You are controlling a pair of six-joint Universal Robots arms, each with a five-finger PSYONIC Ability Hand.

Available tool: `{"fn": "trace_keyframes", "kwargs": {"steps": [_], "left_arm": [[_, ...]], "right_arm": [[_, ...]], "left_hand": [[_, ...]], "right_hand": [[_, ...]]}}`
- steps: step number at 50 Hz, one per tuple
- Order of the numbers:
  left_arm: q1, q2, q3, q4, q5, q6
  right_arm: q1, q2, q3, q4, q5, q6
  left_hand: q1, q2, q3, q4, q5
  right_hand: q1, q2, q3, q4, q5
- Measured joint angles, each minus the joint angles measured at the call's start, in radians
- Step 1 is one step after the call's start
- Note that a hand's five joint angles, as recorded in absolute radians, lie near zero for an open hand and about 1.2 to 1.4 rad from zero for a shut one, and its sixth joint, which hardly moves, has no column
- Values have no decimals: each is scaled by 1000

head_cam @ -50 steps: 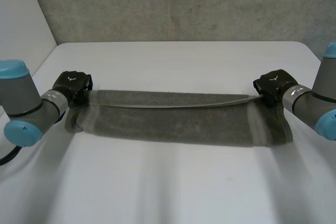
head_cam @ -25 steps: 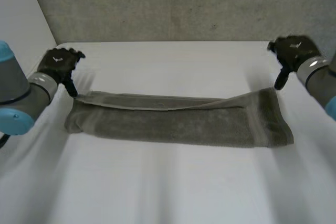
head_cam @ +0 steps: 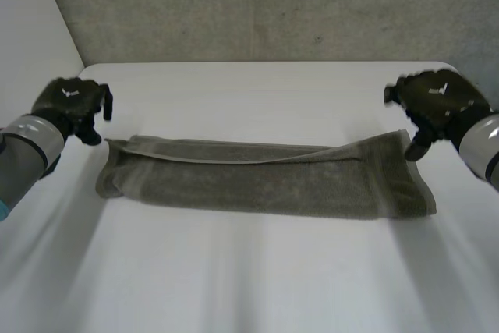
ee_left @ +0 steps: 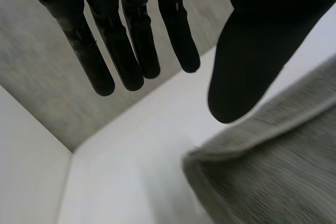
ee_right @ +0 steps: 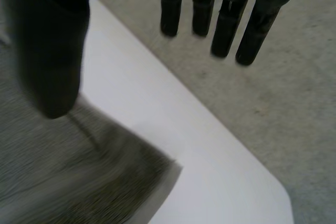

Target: Fold the laundry

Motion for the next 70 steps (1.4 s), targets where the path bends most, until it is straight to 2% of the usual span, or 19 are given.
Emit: {"fn": "trace_keyframes", "kwargs": {"steps": [3,6,13,26,28,31,35,42,52,61,70], "left_arm": [[1,-22,0,-45,21,3],[3,-52,10,-83,47,12],[4,-152,70,-121,86,54],[1,-380,328,-142,72,94],[0,-414,371,-155,71,94],[-2,-456,426,-171,71,92],[-4,-475,464,-169,70,82],[-7,-441,449,-110,66,26],[-8,-296,250,-27,68,-26],[-7,-182,32,97,70,-24],[-10,-117,-68,221,66,-34]], "right_arm": [[-2,-16,55,-1,-11,-33],[-6,-22,99,-4,-16,-53],[-22,-13,184,-22,-32,-67],[-62,37,256,-82,-97,-65],[-63,40,256,-83,-97,-65],[-65,43,255,-83,-96,-65],[-65,45,253,-87,-94,-65],[-65,46,254,-110,-92,-62],[-78,69,262,-179,-87,-58],[-101,136,262,-280,-79,-55],[-108,187,251,-279,-74,-59]], "left_hand": [[34,35,35,34,34],[41,41,42,41,40],[43,44,44,45,43],[40,39,40,39,41],[-31,-32,-31,-32,-29],[-361,-362,-359,-348,-354],[-601,-605,-605,-597,-586],[-677,-683,-683,-684,-650],[-678,-683,-683,-684,-651],[-675,-680,-680,-680,-651],[-676,-680,-680,-680,-651]], "right_hand": [[165,168,165,176,166],[216,207,214,226,214],[222,207,220,232,221],[222,207,220,232,222],[222,207,220,232,222],[222,207,220,232,222],[222,207,220,232,222],[222,207,220,232,221],[222,207,219,232,220],[61,75,62,84,36],[-11,7,-8,13,-41]]}}
